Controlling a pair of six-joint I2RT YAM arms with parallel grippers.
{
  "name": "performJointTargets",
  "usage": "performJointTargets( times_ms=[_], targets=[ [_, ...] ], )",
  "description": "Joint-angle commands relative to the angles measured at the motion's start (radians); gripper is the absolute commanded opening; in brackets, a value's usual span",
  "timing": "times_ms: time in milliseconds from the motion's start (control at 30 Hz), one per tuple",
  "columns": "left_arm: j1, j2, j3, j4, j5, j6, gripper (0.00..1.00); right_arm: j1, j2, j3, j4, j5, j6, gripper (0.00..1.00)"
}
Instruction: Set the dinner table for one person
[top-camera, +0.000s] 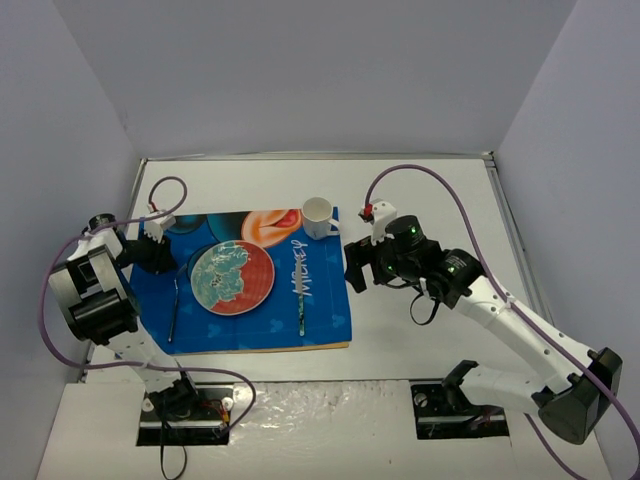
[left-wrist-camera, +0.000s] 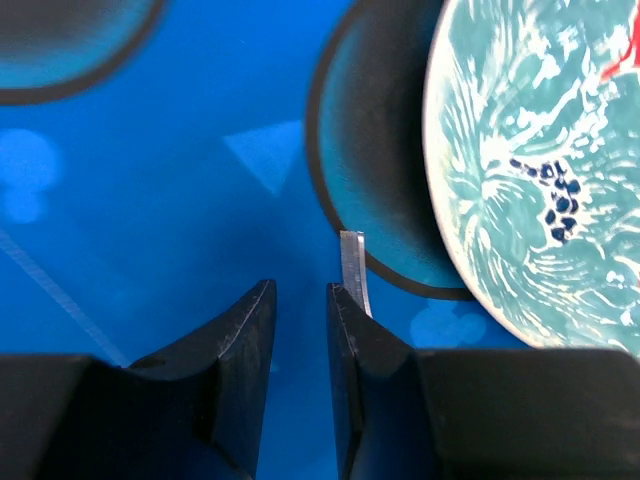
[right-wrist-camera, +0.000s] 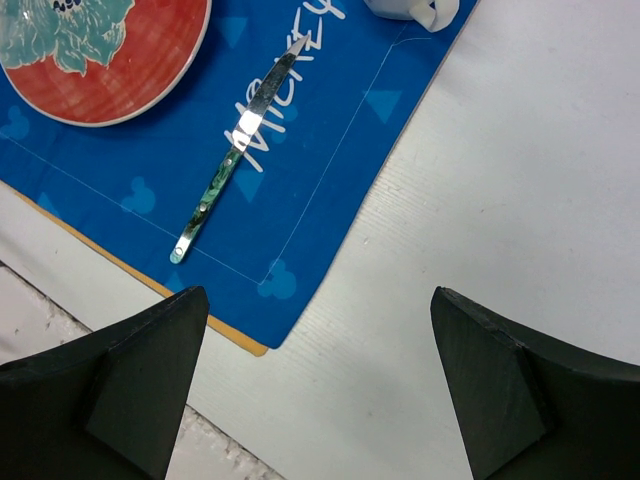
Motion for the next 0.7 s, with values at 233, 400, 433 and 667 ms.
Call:
performJointTargets(
  times_ms=[233,400,433,667],
  targets=[
    [-0.211,-0.601,-0.275,0.32,-0.65,-0.694,0.43,-0.027,-0.07,0.003,0.051,-0.029,0.015,0.9],
    [-0.381,-0.694,-0.392,0.336,-0.914,-0.846,0.44,-0.028,-0.105,-0.017,0.056,-0.046,0.024,0.9],
    [-0.412,-0.692,-0.405,0.333,-0.966,-0.867,0.44,-0.029,-0.111,-0.019,0.056,-0.047,0.024,0.9],
    [-0.495,-0.557,-0.359,0.269,-1.115,-0.926,0.42,-0.03,-0.142,-0.036,0.057,-0.044,0.029,0.9]
  ],
)
